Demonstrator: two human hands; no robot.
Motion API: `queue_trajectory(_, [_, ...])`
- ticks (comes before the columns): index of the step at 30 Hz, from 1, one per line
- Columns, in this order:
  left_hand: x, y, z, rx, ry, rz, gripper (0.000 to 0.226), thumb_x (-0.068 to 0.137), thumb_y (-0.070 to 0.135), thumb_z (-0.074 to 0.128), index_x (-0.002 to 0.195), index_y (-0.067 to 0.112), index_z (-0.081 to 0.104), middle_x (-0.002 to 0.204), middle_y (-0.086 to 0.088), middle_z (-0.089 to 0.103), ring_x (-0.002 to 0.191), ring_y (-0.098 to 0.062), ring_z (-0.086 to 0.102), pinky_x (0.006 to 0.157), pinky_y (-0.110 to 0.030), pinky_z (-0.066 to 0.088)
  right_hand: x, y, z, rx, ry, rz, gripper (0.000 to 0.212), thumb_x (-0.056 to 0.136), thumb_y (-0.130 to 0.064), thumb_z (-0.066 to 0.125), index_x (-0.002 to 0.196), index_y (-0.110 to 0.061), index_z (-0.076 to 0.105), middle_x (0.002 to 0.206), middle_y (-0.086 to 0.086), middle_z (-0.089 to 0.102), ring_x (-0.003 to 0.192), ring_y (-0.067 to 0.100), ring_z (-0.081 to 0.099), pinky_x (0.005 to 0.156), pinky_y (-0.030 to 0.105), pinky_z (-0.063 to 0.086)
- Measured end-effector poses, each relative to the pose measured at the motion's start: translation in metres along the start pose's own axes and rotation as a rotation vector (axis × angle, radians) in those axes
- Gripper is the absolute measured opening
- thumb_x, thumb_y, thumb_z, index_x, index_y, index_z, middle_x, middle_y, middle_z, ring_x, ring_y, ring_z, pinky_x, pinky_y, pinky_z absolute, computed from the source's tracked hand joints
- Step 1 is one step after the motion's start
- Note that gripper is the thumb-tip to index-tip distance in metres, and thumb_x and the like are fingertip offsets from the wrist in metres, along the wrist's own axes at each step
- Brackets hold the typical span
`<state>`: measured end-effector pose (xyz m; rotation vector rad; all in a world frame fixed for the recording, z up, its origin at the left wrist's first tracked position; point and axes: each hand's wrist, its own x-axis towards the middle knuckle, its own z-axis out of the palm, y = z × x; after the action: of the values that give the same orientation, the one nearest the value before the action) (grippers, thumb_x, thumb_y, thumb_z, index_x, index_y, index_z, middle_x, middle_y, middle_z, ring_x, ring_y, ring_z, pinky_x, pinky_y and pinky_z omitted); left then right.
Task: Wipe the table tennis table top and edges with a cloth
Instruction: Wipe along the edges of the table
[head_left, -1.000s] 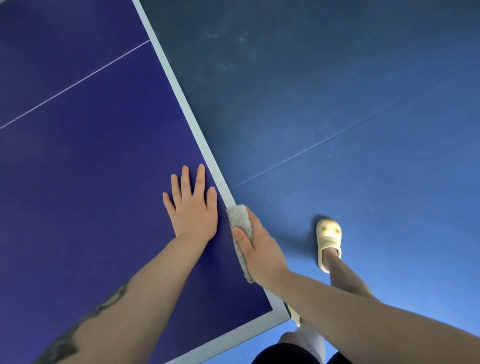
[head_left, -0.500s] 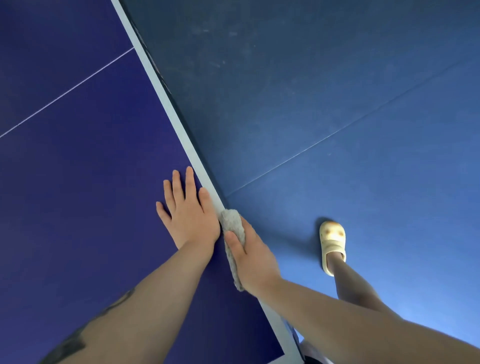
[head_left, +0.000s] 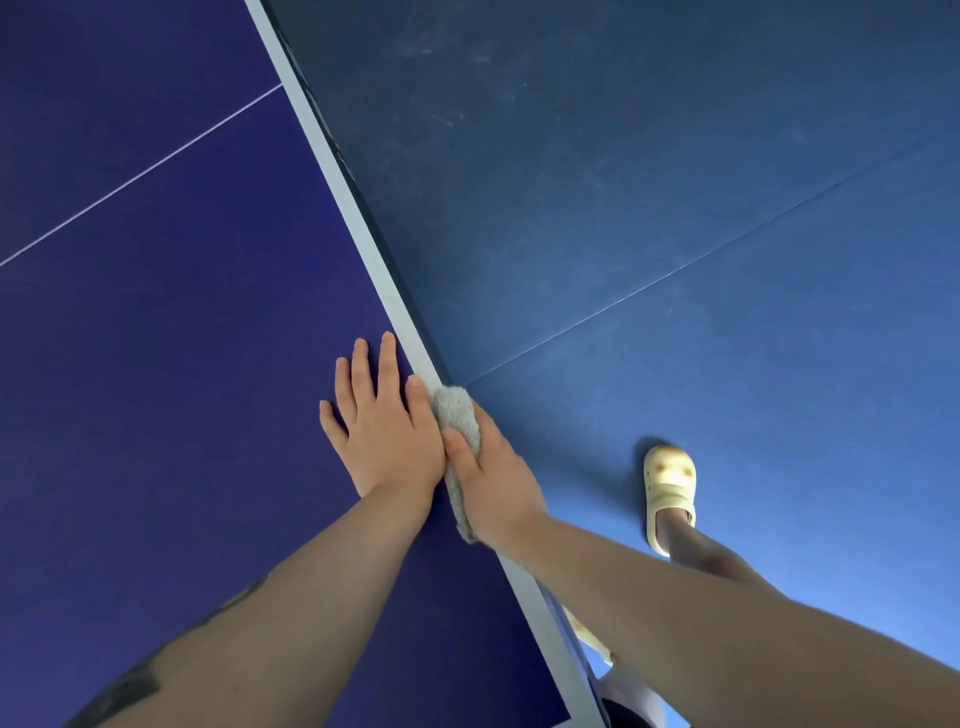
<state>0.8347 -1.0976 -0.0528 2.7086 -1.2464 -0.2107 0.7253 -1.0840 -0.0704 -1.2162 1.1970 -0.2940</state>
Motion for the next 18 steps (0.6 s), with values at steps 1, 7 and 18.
queue_trajectory(1, [-0.001, 0.001, -0.001, -0.004, -0.004, -0.005, 0.052, 0.103, 0.036, 0.026, 0.154, 0.037, 0.016, 0.163, 0.010, 0.009, 0.150, -0.011, 0.001, 0.120, -0.041, 0.001, 0.004, 0.000, 0.000, 0.015, 0.003, 0.009, 0.055, 0.102, -0.056, 0.032, 0.154, -0.043, 0.020, 0.151, -0.019, 0.041, 0.134, 0.009, 0.045, 0.108, 0.035, 0.041])
queue_trajectory(7, [0.025, -0.014, -0.016, 0.004, -0.069, 0.019, 0.054, 0.104, 0.037, 0.031, 0.155, 0.034, 0.013, 0.163, 0.010, 0.009, 0.150, -0.015, 0.003, 0.119, -0.040, 0.007, -0.069, 0.025, -0.004, -0.077, -0.002, 0.094, 0.056, 0.099, -0.061, 0.029, 0.152, -0.048, 0.016, 0.145, -0.026, 0.043, 0.132, 0.003, 0.045, 0.109, 0.032, 0.038])
queue_trajectory(18, [0.081, -0.021, -0.009, 0.012, 0.005, -0.102, 0.055, 0.104, 0.038, 0.022, 0.156, 0.030, 0.008, 0.164, 0.011, 0.004, 0.150, -0.011, -0.004, 0.121, -0.043, -0.001, 0.015, -0.021, 0.003, -0.020, -0.007, 0.078, 0.057, 0.101, -0.059, 0.029, 0.154, -0.045, 0.015, 0.152, -0.024, 0.035, 0.133, 0.006, 0.044, 0.107, 0.034, 0.041])
